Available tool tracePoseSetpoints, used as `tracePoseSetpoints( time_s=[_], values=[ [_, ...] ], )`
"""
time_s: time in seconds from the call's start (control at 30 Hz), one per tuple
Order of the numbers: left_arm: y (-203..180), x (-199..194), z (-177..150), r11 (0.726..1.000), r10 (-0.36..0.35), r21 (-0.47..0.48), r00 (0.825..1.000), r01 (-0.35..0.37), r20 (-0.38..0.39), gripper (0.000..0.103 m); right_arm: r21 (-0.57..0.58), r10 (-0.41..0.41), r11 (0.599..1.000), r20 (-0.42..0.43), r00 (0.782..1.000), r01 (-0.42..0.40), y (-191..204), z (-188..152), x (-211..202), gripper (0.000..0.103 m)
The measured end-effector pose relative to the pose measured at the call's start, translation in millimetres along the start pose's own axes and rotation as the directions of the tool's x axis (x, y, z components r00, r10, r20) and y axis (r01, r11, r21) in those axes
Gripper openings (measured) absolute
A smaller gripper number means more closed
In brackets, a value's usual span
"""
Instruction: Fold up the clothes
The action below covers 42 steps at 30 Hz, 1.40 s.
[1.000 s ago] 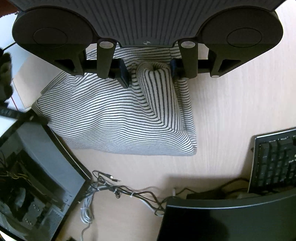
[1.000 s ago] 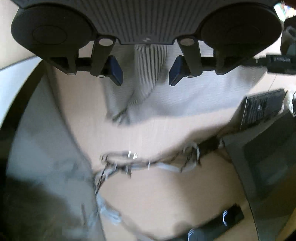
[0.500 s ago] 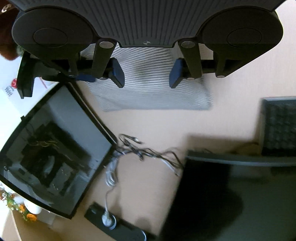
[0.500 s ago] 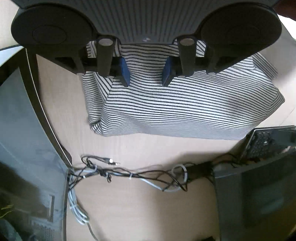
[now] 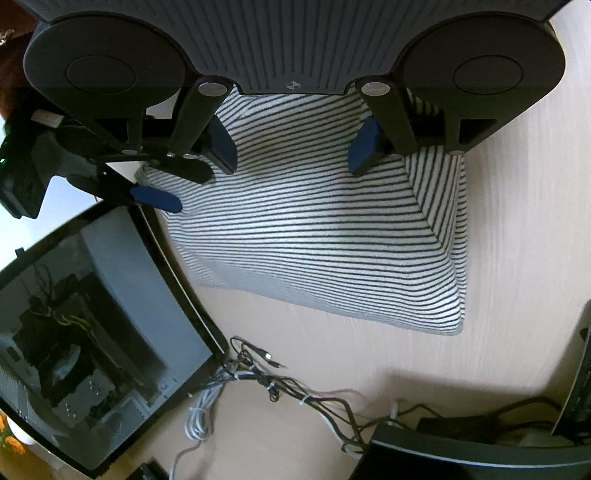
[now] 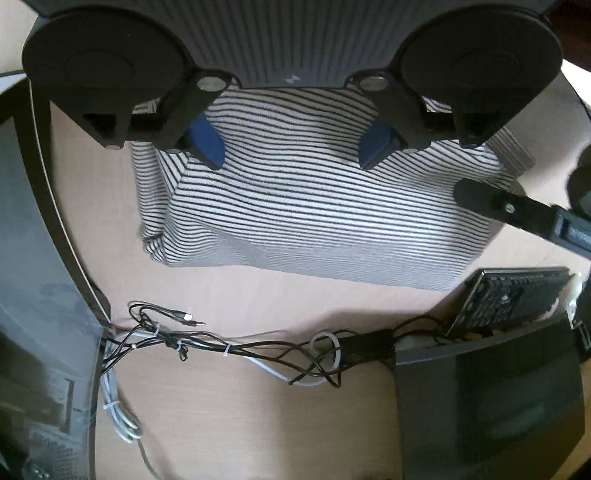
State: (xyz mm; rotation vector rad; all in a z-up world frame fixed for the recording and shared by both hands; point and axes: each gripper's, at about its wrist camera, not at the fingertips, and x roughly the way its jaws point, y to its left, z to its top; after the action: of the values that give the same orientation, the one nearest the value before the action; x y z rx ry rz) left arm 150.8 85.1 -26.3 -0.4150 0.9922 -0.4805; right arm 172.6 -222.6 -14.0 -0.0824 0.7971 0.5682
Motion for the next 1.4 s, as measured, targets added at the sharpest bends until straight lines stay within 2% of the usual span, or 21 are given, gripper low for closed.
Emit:
tracePoseSetpoints(
  time_s=[0.1, 0.23, 0.3, 0.37, 0.4, 0.43, 0.53, 0.7, 0.83, 0.93, 1.2, 1.4],
  values=[
    [7, 2, 9, 1.000, 0.000, -0.017, 1.000, 0.000, 0.008, 0.072, 0.064, 0.049, 0.997, 0.029, 0.998, -0.051, -10, 17, -11, 0.084],
    [6, 9, 27, 0.998, 0.069, 0.011, 0.997, -0.069, 0.028, 0.072, 0.121, 0.060, 0.990, 0.112, 0.992, -0.073, -30, 46, -22, 0.101],
    [4, 14, 35, 0.992, 0.121, 0.024, 0.992, -0.122, 0.044, 0.073, 0.110, 0.031, 0.993, 0.124, 0.992, -0.045, -38, 58, -18, 0.101],
    [-2, 16, 41, 0.986, 0.161, 0.022, 0.986, -0.163, 0.051, 0.077, 0.057, -0.027, 0.998, 0.127, 0.992, 0.020, -42, 67, -8, 0.100],
    [-5, 17, 44, 0.983, 0.181, 0.021, 0.982, -0.182, 0.055, 0.080, 0.022, -0.056, 0.998, 0.126, 0.990, 0.053, -42, 71, -1, 0.096],
    [-9, 17, 45, 0.982, 0.188, 0.020, 0.981, -0.189, 0.056, 0.084, -0.010, -0.078, 0.997, 0.119, 0.990, 0.079, -43, 74, 7, 0.087],
    [-22, 14, 43, 0.983, 0.179, 0.029, 0.982, -0.181, 0.056, 0.086, -0.092, -0.130, 0.986, 0.083, 0.988, 0.138, -46, 79, 33, 0.063],
    [-33, 13, 32, 0.997, 0.057, -0.045, 0.998, -0.057, 0.002, 0.083, -0.101, -0.170, 0.981, -0.040, 0.985, 0.165, -60, 64, 75, 0.063],
    [-34, 23, 25, 0.997, 0.040, -0.066, 0.999, -0.042, -0.028, 0.082, -0.065, -0.172, 0.983, -0.022, 0.985, 0.170, -62, 52, 75, 0.066],
    [-31, 30, 26, 0.996, 0.070, -0.051, 0.997, -0.072, -0.038, 0.078, -0.046, -0.177, 0.983, -0.022, 0.984, 0.176, -62, 46, 70, 0.070],
    [-33, 45, 37, 0.990, 0.124, 0.066, 0.992, -0.124, 0.003, 0.081, 0.021, -0.171, 0.985, -0.022, 0.985, 0.172, -58, 19, 46, 0.080],
    [-27, 54, 52, 0.985, 0.142, 0.088, 0.989, -0.145, 0.037, 0.083, 0.009, -0.148, 0.989, -0.030, 0.989, 0.148, -33, -2, 25, 0.080]
  ],
)
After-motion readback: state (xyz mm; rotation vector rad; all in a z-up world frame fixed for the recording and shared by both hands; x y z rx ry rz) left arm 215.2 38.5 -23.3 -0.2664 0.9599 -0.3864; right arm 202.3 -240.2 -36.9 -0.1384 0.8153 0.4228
